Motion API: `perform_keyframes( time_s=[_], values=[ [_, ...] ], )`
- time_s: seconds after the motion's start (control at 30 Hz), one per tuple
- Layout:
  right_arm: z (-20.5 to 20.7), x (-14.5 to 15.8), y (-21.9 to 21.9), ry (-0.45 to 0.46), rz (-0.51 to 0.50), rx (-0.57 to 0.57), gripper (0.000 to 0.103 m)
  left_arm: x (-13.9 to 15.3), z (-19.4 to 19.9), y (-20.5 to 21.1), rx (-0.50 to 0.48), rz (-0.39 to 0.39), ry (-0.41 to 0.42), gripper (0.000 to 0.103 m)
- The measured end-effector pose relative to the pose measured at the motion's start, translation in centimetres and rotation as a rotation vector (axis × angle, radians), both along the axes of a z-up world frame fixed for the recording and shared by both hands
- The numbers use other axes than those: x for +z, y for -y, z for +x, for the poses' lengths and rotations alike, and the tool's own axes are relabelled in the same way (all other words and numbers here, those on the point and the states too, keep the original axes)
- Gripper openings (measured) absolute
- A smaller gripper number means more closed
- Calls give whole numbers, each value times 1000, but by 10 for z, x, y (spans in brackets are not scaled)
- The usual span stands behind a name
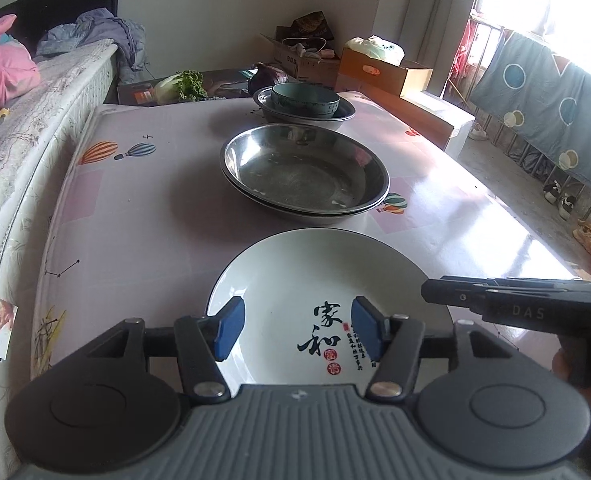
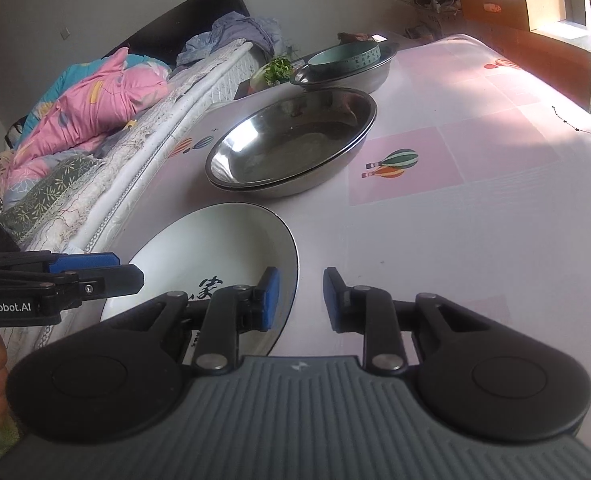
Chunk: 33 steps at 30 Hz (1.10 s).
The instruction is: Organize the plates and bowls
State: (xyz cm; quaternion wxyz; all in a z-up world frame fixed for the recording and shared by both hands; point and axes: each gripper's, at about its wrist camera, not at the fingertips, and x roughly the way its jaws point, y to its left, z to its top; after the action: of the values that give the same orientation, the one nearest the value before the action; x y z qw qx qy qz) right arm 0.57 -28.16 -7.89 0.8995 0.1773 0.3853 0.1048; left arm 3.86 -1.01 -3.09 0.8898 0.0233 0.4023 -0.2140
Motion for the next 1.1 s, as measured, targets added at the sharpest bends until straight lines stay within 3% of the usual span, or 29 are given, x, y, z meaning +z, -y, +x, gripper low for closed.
perform_keyframes(
  time_s=[0.17, 0.4, 0.63, 0.8, 0.87, 1.1],
  values=[
    [1, -8, 11, -87, 89, 6, 28, -10, 11, -20, 60, -24, -83, 73],
    [5, -23, 31, -181, 256, -4, 32, -30, 26, -44, 110, -101, -205, 74],
    [18, -38, 49, -253, 431, -3, 31, -42, 38, -48, 87, -171, -263, 61],
    [31, -54, 54, -306, 542, -2, 20, -45, 43, -46, 48, -200, -268, 54],
    [37, -60, 50, -326, 581, 10, 16, -45, 45, -45, 30, -207, -271, 56],
    [42, -54, 30, -287, 522, 12, 15, -44, 42, -44, 26, -178, -240, 59]
  ],
)
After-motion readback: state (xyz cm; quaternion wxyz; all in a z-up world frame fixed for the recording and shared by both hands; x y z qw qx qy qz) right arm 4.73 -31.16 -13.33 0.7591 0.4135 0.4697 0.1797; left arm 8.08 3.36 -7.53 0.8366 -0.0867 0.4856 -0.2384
